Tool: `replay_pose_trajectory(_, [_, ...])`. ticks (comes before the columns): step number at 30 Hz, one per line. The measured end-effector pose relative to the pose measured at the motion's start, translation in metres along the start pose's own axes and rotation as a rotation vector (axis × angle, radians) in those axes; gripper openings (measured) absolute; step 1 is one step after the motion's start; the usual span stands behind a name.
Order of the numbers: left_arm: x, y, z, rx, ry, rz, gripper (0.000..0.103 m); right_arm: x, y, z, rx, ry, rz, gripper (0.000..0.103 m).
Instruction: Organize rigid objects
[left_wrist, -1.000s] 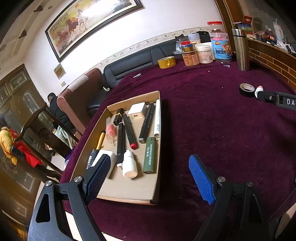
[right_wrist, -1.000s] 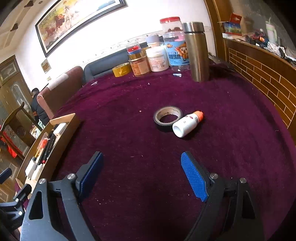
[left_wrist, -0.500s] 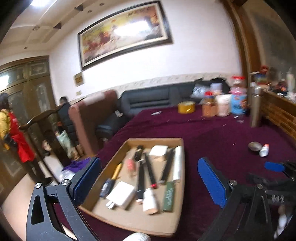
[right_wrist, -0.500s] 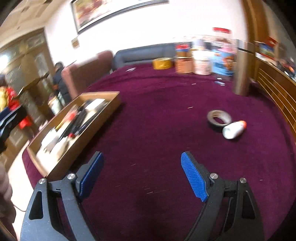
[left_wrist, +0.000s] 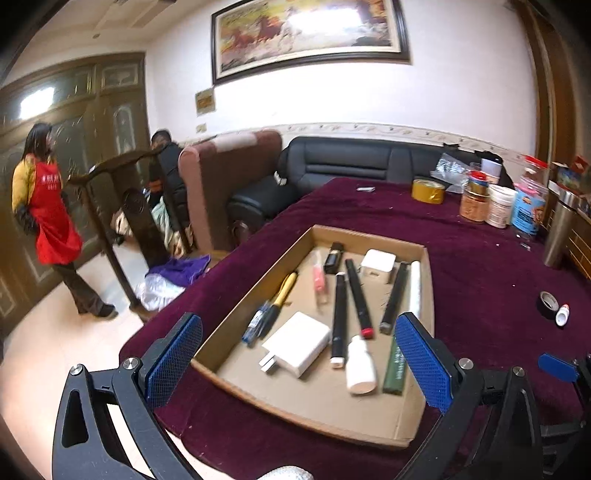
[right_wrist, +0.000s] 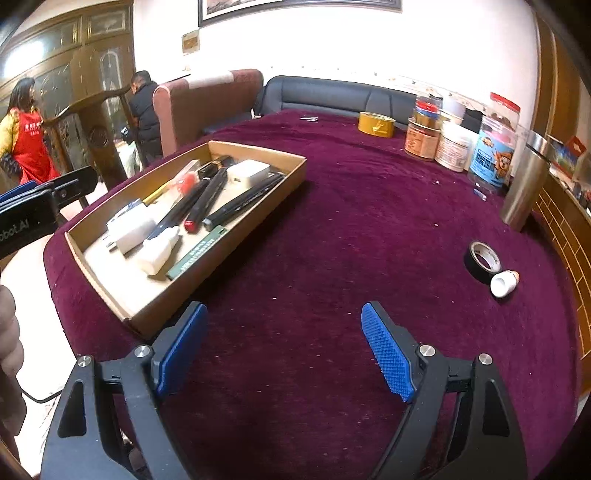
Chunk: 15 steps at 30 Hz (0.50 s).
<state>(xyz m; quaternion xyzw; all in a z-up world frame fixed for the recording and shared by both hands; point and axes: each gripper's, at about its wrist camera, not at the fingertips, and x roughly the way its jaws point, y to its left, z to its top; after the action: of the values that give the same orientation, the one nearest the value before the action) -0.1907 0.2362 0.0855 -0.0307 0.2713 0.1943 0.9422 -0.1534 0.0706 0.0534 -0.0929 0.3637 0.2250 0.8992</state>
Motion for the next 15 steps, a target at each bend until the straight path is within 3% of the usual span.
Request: replay_pose_trajectory(15, [0.02,0.031,-0.009,-0.05,0.066,0.03,0.102,0.007,0.033,0.006,-0.065,0.042,0.0,0.086])
